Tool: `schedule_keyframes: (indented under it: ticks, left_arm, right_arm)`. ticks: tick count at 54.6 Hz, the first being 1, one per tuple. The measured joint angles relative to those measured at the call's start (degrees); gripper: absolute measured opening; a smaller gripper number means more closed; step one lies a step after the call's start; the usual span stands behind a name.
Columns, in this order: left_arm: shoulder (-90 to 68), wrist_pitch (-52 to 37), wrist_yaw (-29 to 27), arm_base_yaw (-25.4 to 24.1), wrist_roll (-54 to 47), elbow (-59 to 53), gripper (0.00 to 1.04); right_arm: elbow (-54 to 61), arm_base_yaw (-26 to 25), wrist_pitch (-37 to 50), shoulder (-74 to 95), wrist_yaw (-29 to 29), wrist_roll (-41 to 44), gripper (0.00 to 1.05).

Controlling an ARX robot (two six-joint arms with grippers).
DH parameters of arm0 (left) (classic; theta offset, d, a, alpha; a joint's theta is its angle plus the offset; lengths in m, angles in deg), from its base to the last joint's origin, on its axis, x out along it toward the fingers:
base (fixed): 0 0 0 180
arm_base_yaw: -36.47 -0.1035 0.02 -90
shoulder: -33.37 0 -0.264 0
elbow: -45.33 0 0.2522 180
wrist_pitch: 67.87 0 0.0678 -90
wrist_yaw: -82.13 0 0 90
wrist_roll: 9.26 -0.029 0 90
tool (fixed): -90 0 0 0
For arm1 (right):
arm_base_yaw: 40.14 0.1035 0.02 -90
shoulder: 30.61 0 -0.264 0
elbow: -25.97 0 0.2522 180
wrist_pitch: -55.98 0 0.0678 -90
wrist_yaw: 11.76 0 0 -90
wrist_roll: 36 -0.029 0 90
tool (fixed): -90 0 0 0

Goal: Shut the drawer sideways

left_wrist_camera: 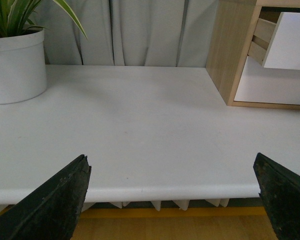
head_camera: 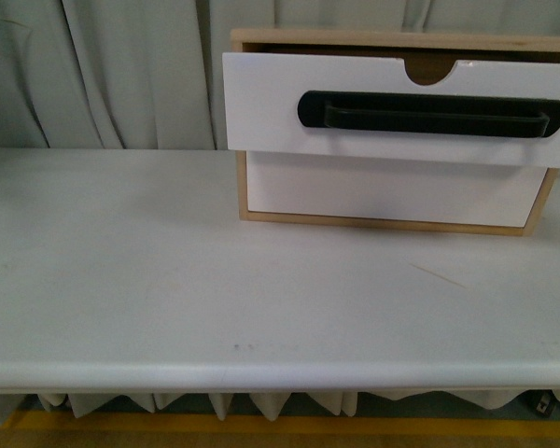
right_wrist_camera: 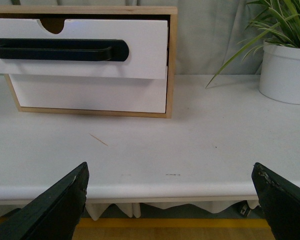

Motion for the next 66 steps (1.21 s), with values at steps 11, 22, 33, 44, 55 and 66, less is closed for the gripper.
schedule_keyframes:
  ticks: [11, 22, 33, 44, 55, 66]
  left_arm:
    - [0.0, 0.0, 0.0, 0.0, 0.0, 0.0, 0.99]
    - [0.0, 0.0, 0.0, 0.0, 0.0, 0.0, 0.99]
    - [0.0, 0.0, 0.0, 0.0, 0.0, 0.0, 0.99]
    - [0.0, 0.0, 0.0, 0.0, 0.0, 0.0, 0.99]
    - [0.0, 0.0, 0.0, 0.0, 0.0, 0.0, 0.99]
    - [-10.1, 1.1, -30.2, 11.5, 4.8, 2.4, 0.99]
  right_arm:
    - [0.0, 0.0, 0.0, 0.0, 0.0, 0.0, 0.96]
    - [0.0, 0.0, 0.0, 0.0, 0.0, 0.0, 0.96]
    - [0.0, 0.0, 0.0, 0.0, 0.0, 0.0, 0.96]
    - [0.0, 0.0, 0.0, 0.0, 0.0, 0.0, 0.96]
    - [-0.9, 0.2, -2.9, 1.0, -0.7, 0.7, 0.96]
    - [-5.8, 0.3, -7.0, 10.6, 0.9, 6.8, 0.96]
